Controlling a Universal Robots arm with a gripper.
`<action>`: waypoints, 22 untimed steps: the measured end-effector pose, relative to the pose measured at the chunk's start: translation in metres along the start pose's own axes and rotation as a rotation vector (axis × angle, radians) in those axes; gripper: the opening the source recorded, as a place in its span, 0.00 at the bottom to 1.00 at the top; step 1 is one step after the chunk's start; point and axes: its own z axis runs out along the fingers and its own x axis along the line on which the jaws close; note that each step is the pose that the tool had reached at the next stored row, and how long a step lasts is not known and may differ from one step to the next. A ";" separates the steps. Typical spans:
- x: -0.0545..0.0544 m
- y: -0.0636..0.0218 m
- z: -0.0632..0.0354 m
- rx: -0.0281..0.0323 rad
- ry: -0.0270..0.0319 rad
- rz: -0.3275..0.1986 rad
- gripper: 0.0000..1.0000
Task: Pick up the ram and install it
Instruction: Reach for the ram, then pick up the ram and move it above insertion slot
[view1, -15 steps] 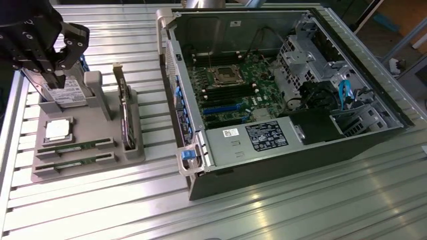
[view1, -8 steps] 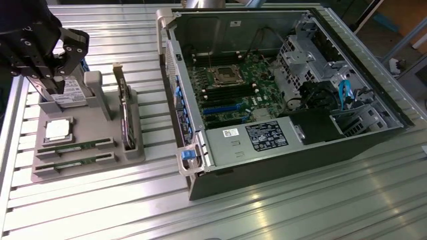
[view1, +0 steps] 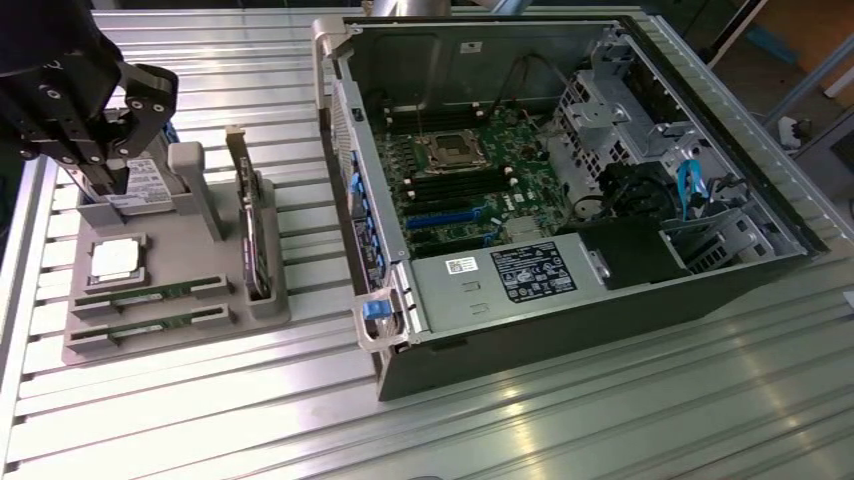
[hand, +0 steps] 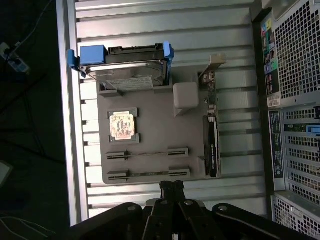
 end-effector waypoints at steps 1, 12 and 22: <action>0.000 0.0000 0.0000 -0.0001 0.0000 0.000 0.11; 0.000 0.0000 0.0001 0.0001 0.0004 -0.013 0.11; 0.000 -0.0003 0.0000 0.0012 0.0032 -0.077 0.11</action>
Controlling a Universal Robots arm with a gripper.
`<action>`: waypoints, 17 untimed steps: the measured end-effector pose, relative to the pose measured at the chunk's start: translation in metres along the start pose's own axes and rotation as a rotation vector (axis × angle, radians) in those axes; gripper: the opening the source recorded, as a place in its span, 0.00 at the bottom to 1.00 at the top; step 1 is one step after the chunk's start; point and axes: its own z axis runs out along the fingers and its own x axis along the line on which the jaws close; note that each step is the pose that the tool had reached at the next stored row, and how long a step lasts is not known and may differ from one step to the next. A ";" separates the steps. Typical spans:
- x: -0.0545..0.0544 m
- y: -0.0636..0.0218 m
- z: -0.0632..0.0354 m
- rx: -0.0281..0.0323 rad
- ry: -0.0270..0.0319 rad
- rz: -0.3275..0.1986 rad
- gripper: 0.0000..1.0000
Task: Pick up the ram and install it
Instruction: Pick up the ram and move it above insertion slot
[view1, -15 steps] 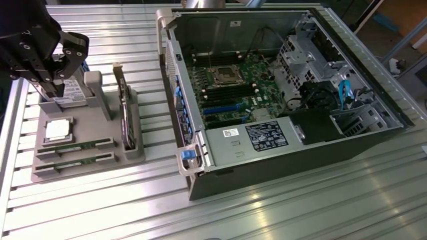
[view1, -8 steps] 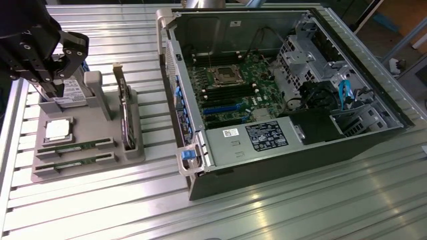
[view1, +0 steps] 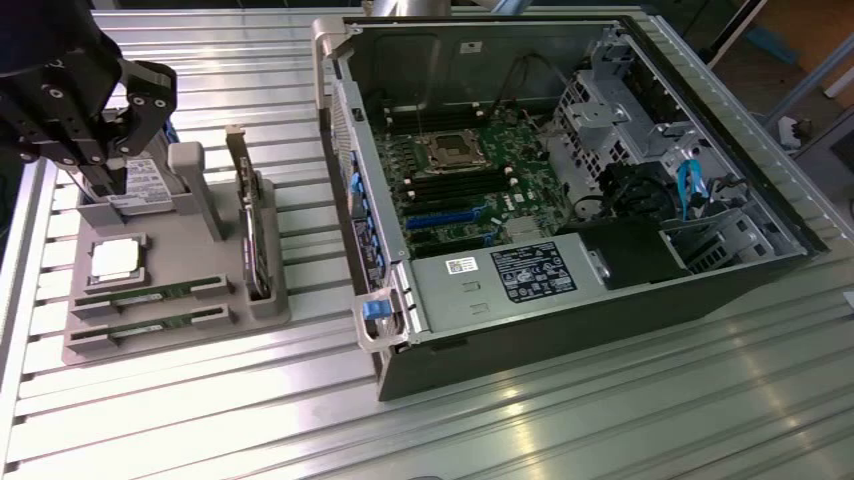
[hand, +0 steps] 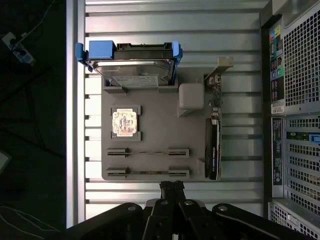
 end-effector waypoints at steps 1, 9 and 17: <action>0.000 0.0000 0.0000 0.0002 0.0003 -0.007 0.11; 0.000 -0.0003 0.0000 0.0011 0.0029 -0.070 0.11; 0.000 -0.0008 0.0000 0.0026 0.0068 -0.167 0.11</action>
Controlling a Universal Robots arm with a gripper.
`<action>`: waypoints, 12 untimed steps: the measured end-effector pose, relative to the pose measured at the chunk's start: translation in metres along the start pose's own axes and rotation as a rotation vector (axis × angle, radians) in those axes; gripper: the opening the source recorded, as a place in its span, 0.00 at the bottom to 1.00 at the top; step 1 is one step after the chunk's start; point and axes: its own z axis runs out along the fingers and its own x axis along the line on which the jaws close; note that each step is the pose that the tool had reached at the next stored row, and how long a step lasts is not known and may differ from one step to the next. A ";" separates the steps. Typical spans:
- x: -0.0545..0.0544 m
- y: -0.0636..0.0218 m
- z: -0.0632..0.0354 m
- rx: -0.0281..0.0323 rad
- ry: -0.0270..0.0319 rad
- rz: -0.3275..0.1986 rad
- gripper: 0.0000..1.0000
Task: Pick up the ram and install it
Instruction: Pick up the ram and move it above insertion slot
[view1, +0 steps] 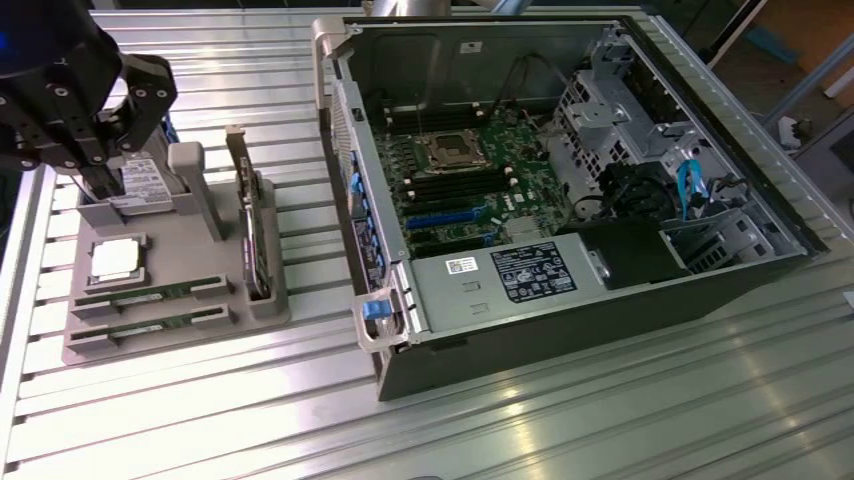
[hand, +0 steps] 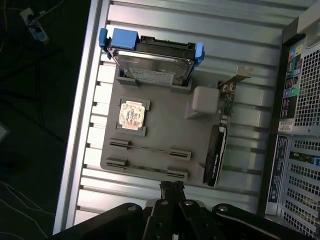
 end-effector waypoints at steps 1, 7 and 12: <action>0.000 -0.0001 0.0000 0.0002 0.0005 -0.012 0.11; 0.000 -0.0002 0.0000 0.0012 0.0031 -0.074 0.11; 0.000 -0.0003 0.0000 0.0018 0.0048 -0.115 0.11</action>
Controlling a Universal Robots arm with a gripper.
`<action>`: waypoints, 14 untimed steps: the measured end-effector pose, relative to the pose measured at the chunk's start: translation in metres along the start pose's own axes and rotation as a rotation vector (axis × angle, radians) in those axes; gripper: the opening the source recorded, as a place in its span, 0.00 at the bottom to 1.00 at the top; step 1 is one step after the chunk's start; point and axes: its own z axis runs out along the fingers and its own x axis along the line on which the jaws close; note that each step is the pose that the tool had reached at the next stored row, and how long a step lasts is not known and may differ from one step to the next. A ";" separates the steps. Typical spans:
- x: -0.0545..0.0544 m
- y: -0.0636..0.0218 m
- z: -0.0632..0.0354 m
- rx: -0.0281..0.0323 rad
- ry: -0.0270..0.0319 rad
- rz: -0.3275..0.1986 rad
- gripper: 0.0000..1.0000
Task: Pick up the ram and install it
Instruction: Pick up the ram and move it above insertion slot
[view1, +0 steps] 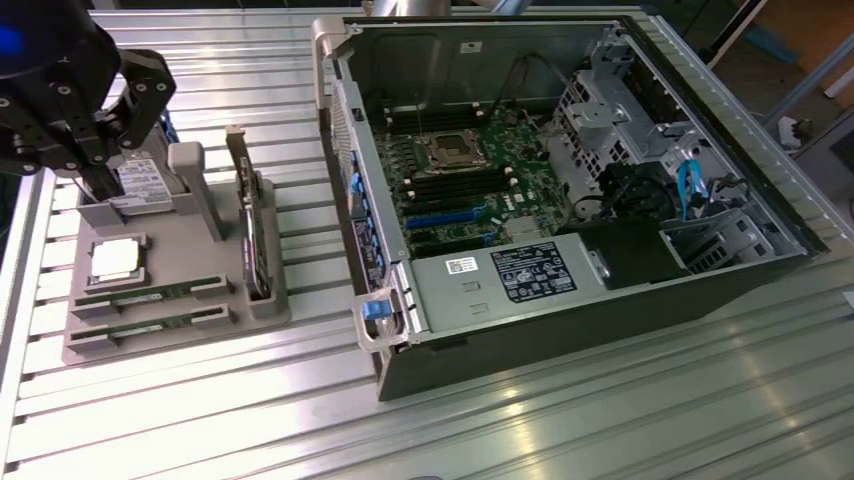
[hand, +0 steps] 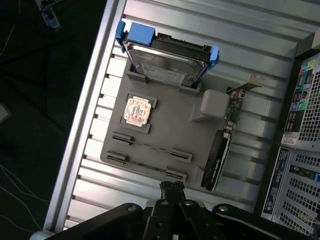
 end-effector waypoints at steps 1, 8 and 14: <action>0.000 0.0000 0.0000 0.0002 0.0004 -0.008 0.11; 0.000 -0.0001 0.0000 0.0012 0.0033 -0.078 0.11; 0.000 -0.0001 0.0000 0.0021 0.0055 -0.131 0.11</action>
